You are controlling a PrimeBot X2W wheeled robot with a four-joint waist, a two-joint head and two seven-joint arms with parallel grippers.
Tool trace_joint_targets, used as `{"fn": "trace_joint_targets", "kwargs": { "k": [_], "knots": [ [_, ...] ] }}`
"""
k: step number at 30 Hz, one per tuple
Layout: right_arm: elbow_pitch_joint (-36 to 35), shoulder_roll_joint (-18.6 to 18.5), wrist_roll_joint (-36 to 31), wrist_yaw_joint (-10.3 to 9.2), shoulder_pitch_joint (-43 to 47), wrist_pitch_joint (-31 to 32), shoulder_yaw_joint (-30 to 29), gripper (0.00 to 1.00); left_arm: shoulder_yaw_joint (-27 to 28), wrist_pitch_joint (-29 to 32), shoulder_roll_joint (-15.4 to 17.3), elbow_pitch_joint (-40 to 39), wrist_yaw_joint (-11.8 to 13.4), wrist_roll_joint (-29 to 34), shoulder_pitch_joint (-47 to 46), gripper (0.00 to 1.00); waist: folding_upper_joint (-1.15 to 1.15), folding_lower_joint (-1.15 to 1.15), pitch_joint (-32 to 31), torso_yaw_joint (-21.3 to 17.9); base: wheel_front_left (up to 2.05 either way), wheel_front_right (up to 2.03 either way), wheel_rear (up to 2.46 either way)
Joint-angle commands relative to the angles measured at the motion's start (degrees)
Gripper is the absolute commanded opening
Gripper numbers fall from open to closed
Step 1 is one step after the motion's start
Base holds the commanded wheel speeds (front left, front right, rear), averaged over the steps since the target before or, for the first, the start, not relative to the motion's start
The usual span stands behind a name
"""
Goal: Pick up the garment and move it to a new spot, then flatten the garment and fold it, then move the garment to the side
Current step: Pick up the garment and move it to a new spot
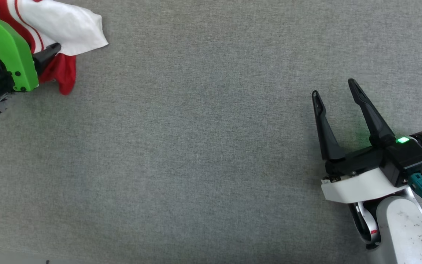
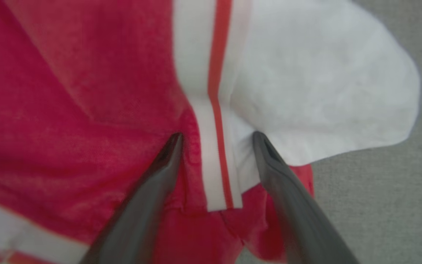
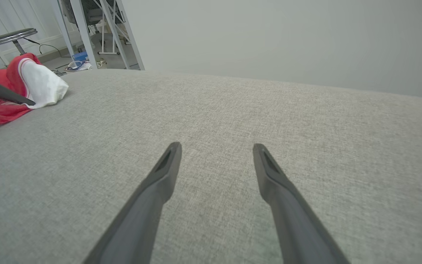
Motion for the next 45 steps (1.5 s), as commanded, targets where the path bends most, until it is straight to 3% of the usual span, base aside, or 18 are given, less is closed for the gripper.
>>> {"fn": "trace_joint_targets", "kwargs": {
  "k": [1,2,6,18,27,33,39,45],
  "knots": [
    [-0.3,0.1,-0.3,-0.04,-1.0,-0.3,-0.3,1.0,-1.0,0.9,-1.3,1.4,-0.2,-1.4,0.6,0.46,0.0,-0.01,0.7,-1.0,0.0,0.0,0.0],
    [-0.5,0.1,-0.4,-0.04,-0.9,-0.3,-0.6,1.0,-1.1,1.1,-1.5,1.7,-0.2,-2.1,0.7,0.0,0.0,-0.01,0.6,-1.0,0.0,0.0,0.0],
    [-0.6,0.1,-0.8,-0.04,-0.3,0.0,-1.7,1.0,-1.8,-0.6,-2.1,1.5,-0.2,-3.7,1.1,0.0,0.0,-0.01,-0.3,-0.5,0.0,0.0,0.0],
    [4.2,0.5,-0.1,-0.04,2.0,-1.1,-3.5,1.0,-4.5,-21.6,-2.2,-3.9,-0.2,0.8,3.1,0.0,0.0,-0.01,-10.9,0.9,0.0,0.0,0.0],
    [7.1,0.9,2.3,-0.04,3.2,-1.6,-8.7,1.0,-9.3,-24.7,-2.2,-15.5,0.5,3.9,10.4,0.0,0.0,-0.01,-19.7,-1.0,0.0,0.0,0.0],
    [9.0,0.9,5.5,-0.04,4.6,-1.8,-10.7,1.0,-13.2,-23.0,-6.2,-22.0,2.8,4.6,14.5,0.0,0.0,-0.01,-24.0,-3.3,0.0,0.0,0.0],
    [10.5,0.9,6.6,-0.04,5.5,-2.1,-11.1,1.0,-17.8,-23.3,-14.5,-22.9,5.4,5.8,17.3,0.0,0.0,-0.01,-25.7,-7.0,0.0,0.0,0.0],
    [11.1,0.9,6.8,-0.04,6.2,-2.3,-11.7,1.0,-22.1,-24.6,-22.9,-18.9,7.2,8.2,17.6,0.0,0.0,-0.01,-25.5,-10.7,0.0,0.0,0.0]
  ]
}}
